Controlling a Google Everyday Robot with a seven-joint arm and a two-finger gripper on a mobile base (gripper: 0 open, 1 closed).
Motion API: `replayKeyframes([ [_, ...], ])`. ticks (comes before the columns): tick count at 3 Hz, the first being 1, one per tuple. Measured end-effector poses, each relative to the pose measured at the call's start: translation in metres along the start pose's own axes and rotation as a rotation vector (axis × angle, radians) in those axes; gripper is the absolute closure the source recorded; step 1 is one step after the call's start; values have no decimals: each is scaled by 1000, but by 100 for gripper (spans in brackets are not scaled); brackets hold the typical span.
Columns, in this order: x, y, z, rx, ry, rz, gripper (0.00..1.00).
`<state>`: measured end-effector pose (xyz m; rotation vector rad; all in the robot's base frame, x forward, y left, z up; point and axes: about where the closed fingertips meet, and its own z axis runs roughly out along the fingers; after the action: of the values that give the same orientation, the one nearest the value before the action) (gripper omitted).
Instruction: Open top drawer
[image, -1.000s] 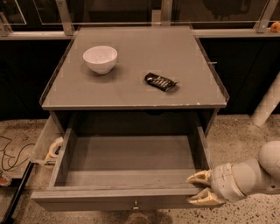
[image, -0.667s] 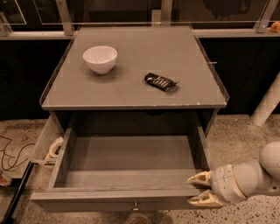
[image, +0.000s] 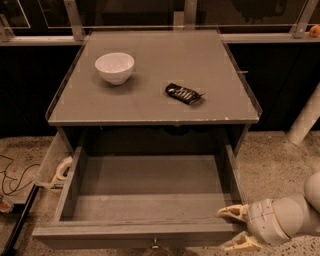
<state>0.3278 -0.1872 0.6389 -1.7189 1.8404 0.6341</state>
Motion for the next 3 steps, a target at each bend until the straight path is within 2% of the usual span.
replayKeyframes([
  [1, 5, 13, -1, -8, -1, 9, 74],
  [2, 2, 12, -4, -8, -1, 9, 79],
  [3, 2, 12, -4, -8, -1, 8, 55],
])
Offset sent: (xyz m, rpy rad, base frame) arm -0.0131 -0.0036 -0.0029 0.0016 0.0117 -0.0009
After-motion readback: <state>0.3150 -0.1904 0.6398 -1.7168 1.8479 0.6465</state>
